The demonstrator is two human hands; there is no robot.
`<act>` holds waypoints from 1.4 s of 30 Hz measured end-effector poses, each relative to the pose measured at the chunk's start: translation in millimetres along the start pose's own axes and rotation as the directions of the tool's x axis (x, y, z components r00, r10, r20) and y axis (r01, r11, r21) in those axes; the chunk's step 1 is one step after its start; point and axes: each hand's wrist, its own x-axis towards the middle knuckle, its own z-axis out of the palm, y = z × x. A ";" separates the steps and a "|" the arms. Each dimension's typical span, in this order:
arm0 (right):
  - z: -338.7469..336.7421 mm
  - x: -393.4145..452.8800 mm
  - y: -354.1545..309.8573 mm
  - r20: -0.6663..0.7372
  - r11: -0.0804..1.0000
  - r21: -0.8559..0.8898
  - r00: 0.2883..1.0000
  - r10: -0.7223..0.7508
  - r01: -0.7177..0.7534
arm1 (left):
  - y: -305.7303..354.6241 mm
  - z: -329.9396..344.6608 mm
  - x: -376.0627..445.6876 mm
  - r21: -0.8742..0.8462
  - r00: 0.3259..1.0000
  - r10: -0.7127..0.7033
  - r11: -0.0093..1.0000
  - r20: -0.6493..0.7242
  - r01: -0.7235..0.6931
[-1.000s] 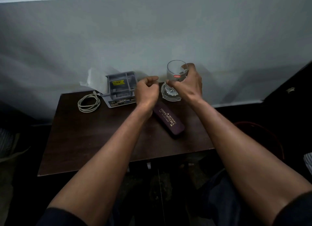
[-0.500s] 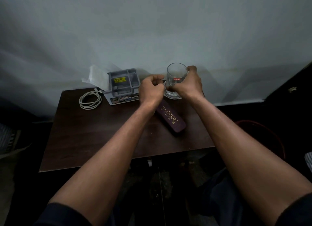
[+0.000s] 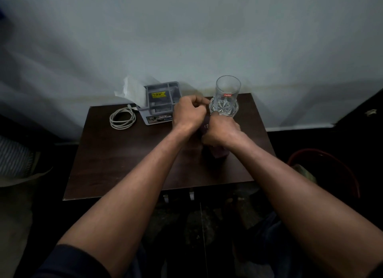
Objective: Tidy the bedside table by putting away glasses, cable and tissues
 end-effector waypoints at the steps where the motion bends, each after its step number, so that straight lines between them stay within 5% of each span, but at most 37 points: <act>1: 2.2 2.7 -3.1 -0.027 0.999 0.040 0.999 -0.026 0.027 | 0.0 -2.5 -0.4 0.006 1.000 -0.005 1.000 -0.009 0.005; 9: 13.7 31.9 -22.8 -0.250 0.976 0.098 0.954 -0.167 0.197 | 6.9 -16.7 -5.5 0.084 0.992 0.047 0.996 -0.117 -0.037; 16: 13.9 32.0 -23.0 -0.086 0.981 0.007 0.978 -0.191 0.192 | 7.7 -29.5 -9.1 0.388 0.968 0.160 0.919 -0.195 -0.073; 26: 15.9 35.1 -25.6 -0.145 0.976 0.048 0.969 -0.202 0.211 | -0.1 -43.5 -9.9 0.565 0.982 0.153 0.823 -0.111 -0.064; 36: 9.4 30.4 -24.3 -0.212 0.970 -0.160 0.954 -0.212 0.181 | -7.6 -55.0 -12.0 0.521 0.930 0.349 0.819 -0.118 -0.241; 42: -1.7 -24.6 -34.4 -0.251 0.971 -0.128 0.940 -0.231 0.204 | -12.2 -73.6 -51.3 0.492 0.887 0.457 0.788 -0.063 -0.370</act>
